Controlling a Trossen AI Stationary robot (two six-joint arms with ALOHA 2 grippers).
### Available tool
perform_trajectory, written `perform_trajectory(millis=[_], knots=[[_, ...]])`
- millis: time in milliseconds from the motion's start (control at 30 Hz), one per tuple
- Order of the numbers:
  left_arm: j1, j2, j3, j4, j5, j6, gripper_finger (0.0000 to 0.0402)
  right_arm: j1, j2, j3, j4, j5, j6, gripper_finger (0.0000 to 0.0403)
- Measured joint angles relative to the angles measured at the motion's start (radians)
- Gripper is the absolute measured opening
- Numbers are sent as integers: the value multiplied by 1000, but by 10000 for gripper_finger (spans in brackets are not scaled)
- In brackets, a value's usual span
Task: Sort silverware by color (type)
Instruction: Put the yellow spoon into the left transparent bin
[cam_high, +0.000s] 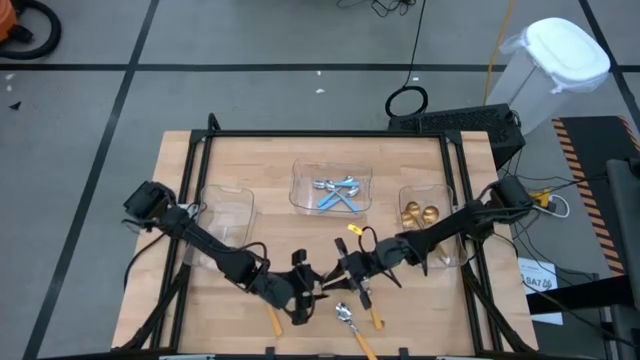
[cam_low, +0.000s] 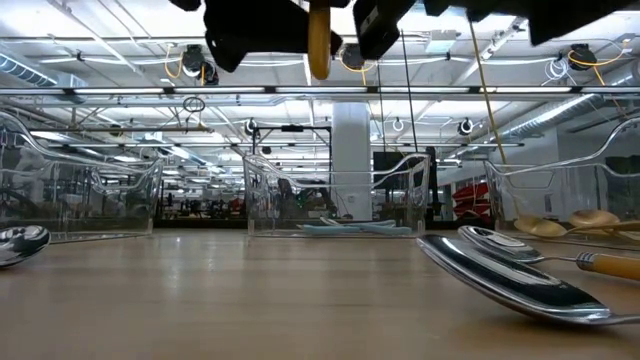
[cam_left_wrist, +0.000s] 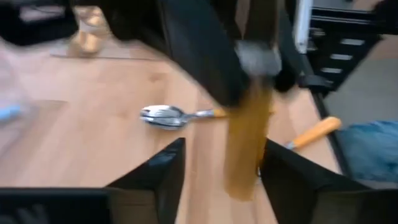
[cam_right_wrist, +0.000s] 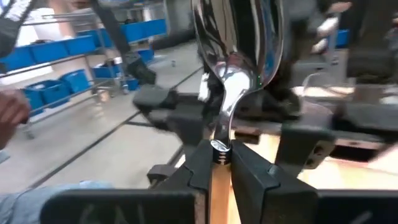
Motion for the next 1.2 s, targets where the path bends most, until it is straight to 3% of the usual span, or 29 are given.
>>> perform_trajectory(millis=[200, 367, 533, 800, 900, 1000, 1200], knots=[[-43, 0, 0, 3, -195, 11, 237, 29, -86, 0, -140, 167, -26, 31], [-62, 0, 0, 6, -433, -43, 240, 63, -130, 0, -176, 425, -67, 31], [-61, 0, 0, 9, -514, -79, 240, 86, -129, 0, -125, 577, -127, 31], [-42, 70, 0, 187, -549, 49, 241, 86, -129, 0, -80, 600, -150, 31], [-38, 91, 0, 223, -631, 99, 233, 86, -128, 0, -83, 601, -150, 31], [-42, 92, 0, 223, -705, 106, 208, 86, -128, 0, -80, 604, -150, 30], [-39, 92, 0, 215, -706, 108, 119, 84, -128, 0, -79, 603, -154, 30]])
